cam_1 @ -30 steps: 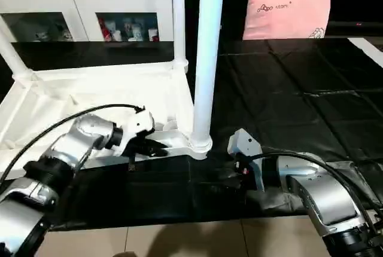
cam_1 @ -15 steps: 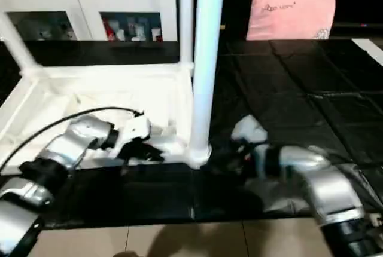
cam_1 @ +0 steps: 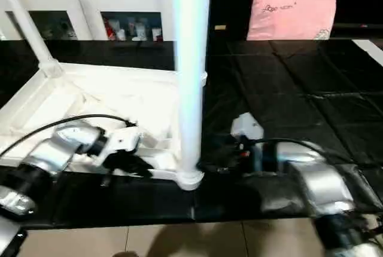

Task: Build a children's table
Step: Rotate leg to tighten

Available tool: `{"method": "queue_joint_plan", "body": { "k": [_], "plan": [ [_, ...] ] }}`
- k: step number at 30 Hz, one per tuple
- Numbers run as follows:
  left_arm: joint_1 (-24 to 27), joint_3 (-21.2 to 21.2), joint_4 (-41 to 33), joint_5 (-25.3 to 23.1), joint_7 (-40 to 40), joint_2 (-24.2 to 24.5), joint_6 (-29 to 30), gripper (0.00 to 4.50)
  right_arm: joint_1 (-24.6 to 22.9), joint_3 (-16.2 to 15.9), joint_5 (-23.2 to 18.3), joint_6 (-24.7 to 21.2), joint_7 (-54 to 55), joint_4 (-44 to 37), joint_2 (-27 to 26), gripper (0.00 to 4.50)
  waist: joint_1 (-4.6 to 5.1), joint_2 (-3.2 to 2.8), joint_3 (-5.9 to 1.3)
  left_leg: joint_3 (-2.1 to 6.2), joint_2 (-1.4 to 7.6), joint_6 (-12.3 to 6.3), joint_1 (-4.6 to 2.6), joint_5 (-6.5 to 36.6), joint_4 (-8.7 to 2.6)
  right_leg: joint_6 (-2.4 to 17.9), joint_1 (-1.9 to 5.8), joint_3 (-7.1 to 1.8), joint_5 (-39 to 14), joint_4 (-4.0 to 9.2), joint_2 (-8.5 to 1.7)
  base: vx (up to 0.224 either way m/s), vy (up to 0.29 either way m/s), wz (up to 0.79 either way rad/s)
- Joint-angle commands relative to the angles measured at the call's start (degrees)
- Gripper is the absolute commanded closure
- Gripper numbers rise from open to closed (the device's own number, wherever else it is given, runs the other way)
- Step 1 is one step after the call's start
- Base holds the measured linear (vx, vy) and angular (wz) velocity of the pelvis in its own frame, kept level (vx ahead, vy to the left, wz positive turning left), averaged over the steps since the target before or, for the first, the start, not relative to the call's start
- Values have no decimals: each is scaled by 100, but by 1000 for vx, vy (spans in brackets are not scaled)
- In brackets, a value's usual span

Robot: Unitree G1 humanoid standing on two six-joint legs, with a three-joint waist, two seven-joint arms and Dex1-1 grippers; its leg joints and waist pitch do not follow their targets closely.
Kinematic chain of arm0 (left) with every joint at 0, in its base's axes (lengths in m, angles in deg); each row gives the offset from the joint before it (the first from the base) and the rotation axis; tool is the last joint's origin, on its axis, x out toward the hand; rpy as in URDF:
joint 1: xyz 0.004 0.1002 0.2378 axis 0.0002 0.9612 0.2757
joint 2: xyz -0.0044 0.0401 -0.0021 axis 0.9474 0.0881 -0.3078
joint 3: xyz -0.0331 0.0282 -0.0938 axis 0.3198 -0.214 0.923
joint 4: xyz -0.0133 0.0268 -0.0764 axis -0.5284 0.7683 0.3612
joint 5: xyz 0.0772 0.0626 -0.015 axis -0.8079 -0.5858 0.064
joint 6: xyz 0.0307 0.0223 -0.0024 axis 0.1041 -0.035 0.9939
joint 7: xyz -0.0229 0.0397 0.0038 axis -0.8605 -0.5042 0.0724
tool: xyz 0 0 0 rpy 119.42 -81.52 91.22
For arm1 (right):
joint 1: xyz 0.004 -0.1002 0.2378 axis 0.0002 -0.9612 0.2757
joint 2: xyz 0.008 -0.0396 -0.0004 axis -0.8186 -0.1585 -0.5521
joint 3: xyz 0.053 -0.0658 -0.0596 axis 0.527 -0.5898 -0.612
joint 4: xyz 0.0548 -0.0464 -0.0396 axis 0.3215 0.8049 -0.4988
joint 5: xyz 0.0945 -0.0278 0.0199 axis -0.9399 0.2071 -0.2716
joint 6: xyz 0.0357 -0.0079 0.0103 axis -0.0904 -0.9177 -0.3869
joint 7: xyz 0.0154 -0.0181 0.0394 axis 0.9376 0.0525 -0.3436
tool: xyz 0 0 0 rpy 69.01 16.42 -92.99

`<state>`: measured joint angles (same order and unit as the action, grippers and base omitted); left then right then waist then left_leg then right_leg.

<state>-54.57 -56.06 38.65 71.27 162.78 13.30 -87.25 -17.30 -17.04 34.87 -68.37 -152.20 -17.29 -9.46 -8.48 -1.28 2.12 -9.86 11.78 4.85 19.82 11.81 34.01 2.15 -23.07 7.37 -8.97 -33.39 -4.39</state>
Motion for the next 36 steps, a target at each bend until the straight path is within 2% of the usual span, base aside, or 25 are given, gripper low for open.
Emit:
{"method": "queue_joint_plan", "body": {
  "k": [1, 3, 6, 8, 10, 12, 14, 21, 25, 31, 32, 34, 35, 36],
  "plan": [
    [-5, -252, -210, -74, 273, -84, -109, 450, 164, -124, 79, 181, -184, 140, 8, 42, 17, 68, -365, 30, 181, -414, 21, 644, -367, 579, 340, -331, -1911, 393, -461, 0, 0, 0],
    [-6, -261, -238, -71, 276, -78, -96, 450, 227, -165, 130, 247, -305, 252, -17, 80, 2, 73, -367, 21, 183, -433, 15, 594, -360, 630, 333, -345, -1802, 379, -455, 0, 0, 0],
    [-16, -284, -271, -78, 277, -64, -95, 450, 413, -249, 220, 388, -560, 545, -77, 98, -11, 92, -369, 19, 183, -447, 28, 579, -356, 643, 339, -340, -1799, 368, -460, 0, 0, 0],
    [-14, -289, -275, -81, 279, -64, -101, 450, 491, -287, 241, 428, -636, 672, -92, 128, -12, 87, -368, 19, 180, -434, 22, 571, -356, 636, 339, -341, -1844, 371, -461, 0, 0, 0],
    [-4, -298, -293, -79, 286, -57, -93, 450, 557, -328, 207, 465, -752, 781, -99, 133, -15, 101, -370, 17, 186, -450, 20, 561, -354, 643, 336, -346, -1809, 365, -457, 0, 0, 0],
    [5, -312, -304, -79, 291, -49, -89, 450, 605, -360, 173, 473, -882, 874, -103, 167, -17, 90, -374, 22, 193, -458, 20, 545, -354, 664, 338, -347, -1776, 356, -461, 0, 0, 0],
    [16, -322, -307, -87, 300, -35, -94, 450, 653, -371, 198, 516, -1035, 998, -126, 170, -20, 89, -379, 19, 192, -468, 20, 543, -348, 697, 337, -346, -1737, 347, -461, 0, 0, 0],
    [9, -316, -240, -112, 306, -13, -120, 450, 699, -431, 200, 503, -1210, 1129, -164, 237, -29, 78, -380, 22, 188, -464, 28, 506, -348, 709, 342, -345, -1689, 341, -455, 0, 0, 0],
    [8, -308, -232, -113, 304, -7, -91, 450, 699, -431, 165, 471, -1244, 1139, -177, 245, -29, 77, -378, 21, 184, -442, 22, 547, -348, 667, 342, -343, -1797, 356, -456, 0, 0, 0],
    [-10, -218, -152, -102, 100, -90, 144, 450, 535, -378, 112, 417, -1294, 1068, -248, 250, -24, 66, -383, 23, 186, -438, 24, 553, -347, 709, 345, -341, -1712, 348, -449, 0, 0, 0],
    [-16, -199, -142, -96, 64, -107, 195, 450, 498, -377, 102, 404, -1275, 1032, -264, 250, -23, 42, -382, 22, 187, -431, 20, 574, -346, 709, 342, -340, -1735, 361, -451, 0, 0, 0],
    [-34, -135, -115, -80, -72, -166, 313, 450, 434, -324, 52, 367, -1173, 1001, -329, 250, -32, 50, -384, 21, 187, -429, 18, 587, -346, 707, 345, -342, -1740, 361, -449, 0, 0, 0],
    [-43, -92, -95, -80, -189, -204, 368, 450, 420, -278, 75, 419, -1024, 1022, -385, 250, -40, 16, -382, 31, 186, -420, 18, 609, -349, 710, 344, -334, -1772, 364, -453, 0, 0, 0],
    [-48, -63, -82, -80, -269, -229, 406, 450, 411, -246, 96, 459, -919, 1037, -425, 250, -29, 39, -376, 26, 183, -411, 16, 642, -353, 694, 340, -334, -1812, 380, -447, 0, 0, 0]
  ]
}}
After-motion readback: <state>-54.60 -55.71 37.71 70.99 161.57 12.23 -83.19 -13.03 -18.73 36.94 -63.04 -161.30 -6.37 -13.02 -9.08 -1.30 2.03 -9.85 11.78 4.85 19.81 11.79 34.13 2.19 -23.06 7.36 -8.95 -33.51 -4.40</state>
